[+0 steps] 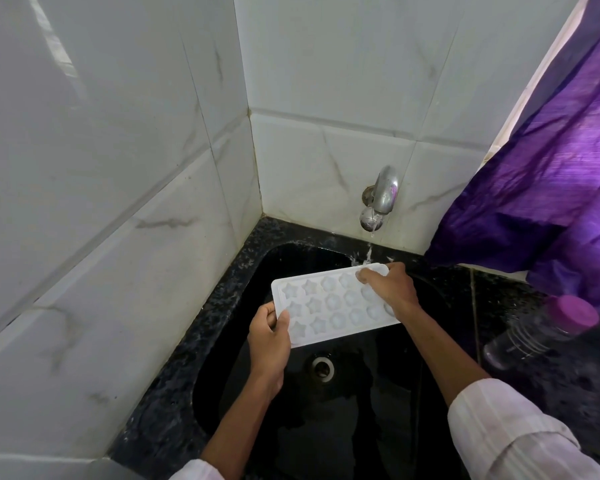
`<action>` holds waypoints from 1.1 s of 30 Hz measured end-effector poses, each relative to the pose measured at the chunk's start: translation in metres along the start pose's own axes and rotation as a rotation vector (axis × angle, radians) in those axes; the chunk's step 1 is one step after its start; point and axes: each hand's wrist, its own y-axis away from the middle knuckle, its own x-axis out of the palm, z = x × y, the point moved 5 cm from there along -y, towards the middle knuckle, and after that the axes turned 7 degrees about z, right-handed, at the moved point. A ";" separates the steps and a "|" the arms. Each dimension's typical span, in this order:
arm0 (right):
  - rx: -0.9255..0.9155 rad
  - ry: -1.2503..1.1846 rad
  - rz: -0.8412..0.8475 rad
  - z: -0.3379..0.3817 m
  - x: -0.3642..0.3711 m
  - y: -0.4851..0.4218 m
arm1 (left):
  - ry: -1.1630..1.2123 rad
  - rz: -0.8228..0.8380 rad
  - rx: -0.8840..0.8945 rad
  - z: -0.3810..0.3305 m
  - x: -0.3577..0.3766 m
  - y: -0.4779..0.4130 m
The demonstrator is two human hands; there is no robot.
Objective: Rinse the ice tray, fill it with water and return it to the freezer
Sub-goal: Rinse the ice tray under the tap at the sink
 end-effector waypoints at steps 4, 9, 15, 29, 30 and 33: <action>-0.035 -0.006 0.012 0.002 0.001 0.003 | -0.006 -0.017 0.005 -0.001 -0.004 -0.001; 0.001 -0.073 0.124 0.000 0.004 0.003 | -0.015 -0.011 0.007 0.001 -0.009 0.001; 0.033 -0.026 0.043 -0.003 0.005 0.012 | -0.013 0.002 0.006 0.005 -0.007 0.006; 0.176 0.049 0.533 -0.027 -0.016 0.003 | 0.568 0.064 -0.600 0.058 -0.007 0.018; 0.239 0.114 0.583 -0.034 -0.015 0.006 | 0.627 0.065 -0.643 0.062 -0.005 0.022; 0.382 0.231 0.647 -0.051 -0.013 0.005 | 0.711 0.059 -0.763 0.069 0.001 0.030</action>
